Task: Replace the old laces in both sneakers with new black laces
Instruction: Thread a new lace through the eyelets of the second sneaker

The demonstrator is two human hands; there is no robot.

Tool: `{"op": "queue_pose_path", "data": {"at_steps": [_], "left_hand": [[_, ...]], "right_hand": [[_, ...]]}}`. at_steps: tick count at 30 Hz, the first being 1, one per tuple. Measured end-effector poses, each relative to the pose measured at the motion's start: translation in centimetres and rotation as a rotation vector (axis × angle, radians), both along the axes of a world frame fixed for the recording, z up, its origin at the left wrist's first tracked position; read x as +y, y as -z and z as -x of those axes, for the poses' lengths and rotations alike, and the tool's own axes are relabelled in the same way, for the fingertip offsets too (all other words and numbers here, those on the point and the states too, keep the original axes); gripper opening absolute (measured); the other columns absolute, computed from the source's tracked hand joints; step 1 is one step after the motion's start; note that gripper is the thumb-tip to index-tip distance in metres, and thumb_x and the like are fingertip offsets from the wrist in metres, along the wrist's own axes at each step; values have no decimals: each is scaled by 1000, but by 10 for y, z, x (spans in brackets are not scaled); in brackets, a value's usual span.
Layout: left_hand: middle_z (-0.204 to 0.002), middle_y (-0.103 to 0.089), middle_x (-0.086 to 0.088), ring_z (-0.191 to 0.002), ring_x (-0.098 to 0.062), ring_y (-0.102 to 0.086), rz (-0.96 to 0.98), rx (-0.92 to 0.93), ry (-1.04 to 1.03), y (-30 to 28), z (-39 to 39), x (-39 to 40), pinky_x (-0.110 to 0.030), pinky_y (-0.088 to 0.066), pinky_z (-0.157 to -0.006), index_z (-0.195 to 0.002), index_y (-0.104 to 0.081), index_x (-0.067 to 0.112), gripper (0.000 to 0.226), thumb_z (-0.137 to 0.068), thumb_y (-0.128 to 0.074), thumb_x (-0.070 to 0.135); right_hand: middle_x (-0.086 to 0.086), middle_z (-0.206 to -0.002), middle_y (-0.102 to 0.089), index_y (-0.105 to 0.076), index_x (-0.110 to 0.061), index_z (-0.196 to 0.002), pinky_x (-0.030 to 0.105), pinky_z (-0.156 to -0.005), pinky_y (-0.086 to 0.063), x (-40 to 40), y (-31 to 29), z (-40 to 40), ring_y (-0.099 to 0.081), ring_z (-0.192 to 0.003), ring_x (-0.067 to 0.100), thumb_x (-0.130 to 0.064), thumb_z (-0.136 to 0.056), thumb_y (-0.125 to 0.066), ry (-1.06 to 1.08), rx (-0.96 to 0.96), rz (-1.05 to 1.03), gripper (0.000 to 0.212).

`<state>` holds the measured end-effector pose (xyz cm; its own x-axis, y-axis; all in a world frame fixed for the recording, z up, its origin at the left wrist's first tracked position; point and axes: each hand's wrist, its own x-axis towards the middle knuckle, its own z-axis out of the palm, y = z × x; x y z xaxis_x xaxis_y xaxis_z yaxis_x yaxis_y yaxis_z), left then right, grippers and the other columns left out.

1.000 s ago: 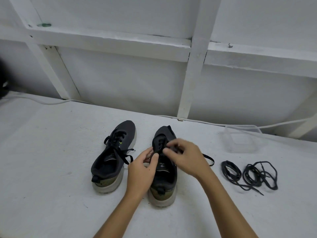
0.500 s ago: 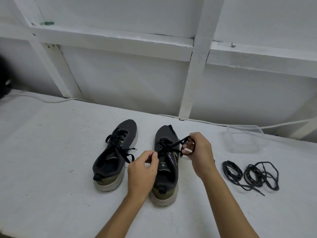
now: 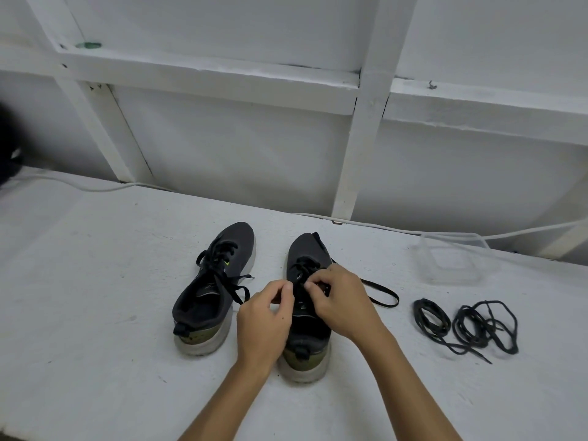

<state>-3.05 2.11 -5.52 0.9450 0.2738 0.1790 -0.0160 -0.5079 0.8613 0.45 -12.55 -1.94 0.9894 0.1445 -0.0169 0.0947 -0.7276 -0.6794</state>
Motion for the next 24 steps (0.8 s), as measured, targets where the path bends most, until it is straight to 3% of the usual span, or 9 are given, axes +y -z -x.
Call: {"op": "queue_pose_path", "data": {"at_steps": [3,6,10,13,17,19,24], "left_hand": [[-76,-66,16,-67,-5,-59,25,23,15,1,0,1,-15,-43,-62,-95,-71,29,18,-98,-54,34],[-95,-70,16,-90,-1,-63,175,79,66,2,0,1,-14,-46,-75,-101,-71,26,19,-100,-53,31],[-120,-65,16,-116,2,-56,248,166,188,7,-3,1,-22,-45,-100,-119,-67,25,33,-104,-40,38],[-136,-58,18,-130,3,-48,212,195,240,8,-5,3,-26,-38,-112,-136,-59,26,47,-102,-35,47],[-142,-52,19,-132,5,-43,124,234,238,1,-6,3,-15,-30,-111,-141,-54,26,40,-106,-38,38],[-142,-51,19,-132,5,-42,97,242,258,-2,-6,2,-14,-29,-110,-141,-55,26,40,-106,-39,38],[-138,-57,18,-126,4,-48,122,289,242,-4,-8,2,-16,-34,-105,-136,-60,29,40,-104,-41,44]], "right_hand": [[-6,-93,-59,-77,-25,-99,19,-71,-39,2,-2,2,-55,-85,4,-39,-99,-57,21,33,-47,24],[-11,-96,-62,-78,-31,-103,14,-72,-41,2,-4,2,-58,-90,1,-49,-95,-62,20,123,-93,25],[-19,-94,-62,-78,-33,-101,6,-70,-38,2,-5,-2,-58,-89,-3,-36,-94,-66,-16,173,-109,14],[-17,-85,-66,-72,-32,-87,15,-71,-44,4,-3,-2,-61,-82,0,-28,-97,-58,-16,181,-186,18],[-6,-85,-66,-60,-21,-88,29,-63,-54,-9,-10,-3,-69,-80,14,-25,-106,-47,132,336,-596,23],[2,-93,-67,-58,-14,-91,30,-64,-57,-14,-12,-3,-72,-85,15,-23,-108,-44,179,292,-672,24],[1,-84,-69,-60,-9,-88,28,-74,-56,-5,-4,1,-69,-85,13,-19,-106,-44,250,259,-766,26]]}}
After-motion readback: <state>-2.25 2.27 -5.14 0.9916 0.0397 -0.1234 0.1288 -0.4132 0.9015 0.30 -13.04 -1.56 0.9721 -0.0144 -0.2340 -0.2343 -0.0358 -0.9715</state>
